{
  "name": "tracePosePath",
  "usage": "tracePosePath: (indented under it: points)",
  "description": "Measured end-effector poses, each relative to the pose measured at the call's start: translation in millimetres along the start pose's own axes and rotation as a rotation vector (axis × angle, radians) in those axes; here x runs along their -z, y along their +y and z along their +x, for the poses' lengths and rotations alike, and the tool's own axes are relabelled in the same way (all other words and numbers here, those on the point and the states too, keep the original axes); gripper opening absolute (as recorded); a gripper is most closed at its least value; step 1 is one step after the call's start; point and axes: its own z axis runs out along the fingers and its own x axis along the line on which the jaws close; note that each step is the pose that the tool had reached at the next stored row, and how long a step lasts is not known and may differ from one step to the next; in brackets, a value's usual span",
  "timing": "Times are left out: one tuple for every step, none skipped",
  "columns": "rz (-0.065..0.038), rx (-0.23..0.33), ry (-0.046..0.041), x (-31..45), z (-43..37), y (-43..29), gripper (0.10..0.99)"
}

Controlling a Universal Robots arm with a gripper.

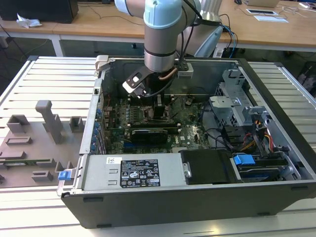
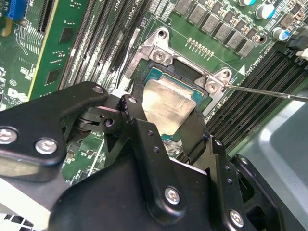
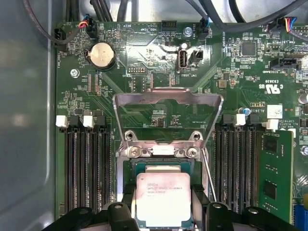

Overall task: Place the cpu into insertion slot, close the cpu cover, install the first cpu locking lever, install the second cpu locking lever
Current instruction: 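Place the cpu into insertion slot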

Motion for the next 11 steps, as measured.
tracePosePath:
  points:
    - [0.000, 0.000, 0.0000, -0.1, 0.0, 0.0, 0.541]
    - [0.000, 0.000, 0.0006, -0.3, 0.1, 0.2, 0.553]
    - [0.000, 0.000, 0.0003, -0.3, 0.1, 0.2, 0.553]
    - [0.000, 0.000, 0.0001, -0.3, 0.0, 0.2, 0.620]
    - [0.000, 0.000, 0.0000, -0.3, 0.0, 0.2, 0.620]
    - [0.000, 0.000, -0.0001, -0.1, 0.0, 0.2, 0.620]
    - [0.000, 0.000, 0.0002, 1.3, 0.0, 0.3, 0.620]
    - [0.000, 0.000, 0.0001, 3.8, 0.2, 0.4, 0.620]
    - [0.000, 0.000, 0.0002, 7.8, 0.7, 0.4, 0.620]
    - [0.000, 0.000, -0.0003, 11.4, 1.9, 0.5, 0.620]
    - [0.000, 0.000, -0.0008, 13.4, 3.0, 0.6, 0.620]
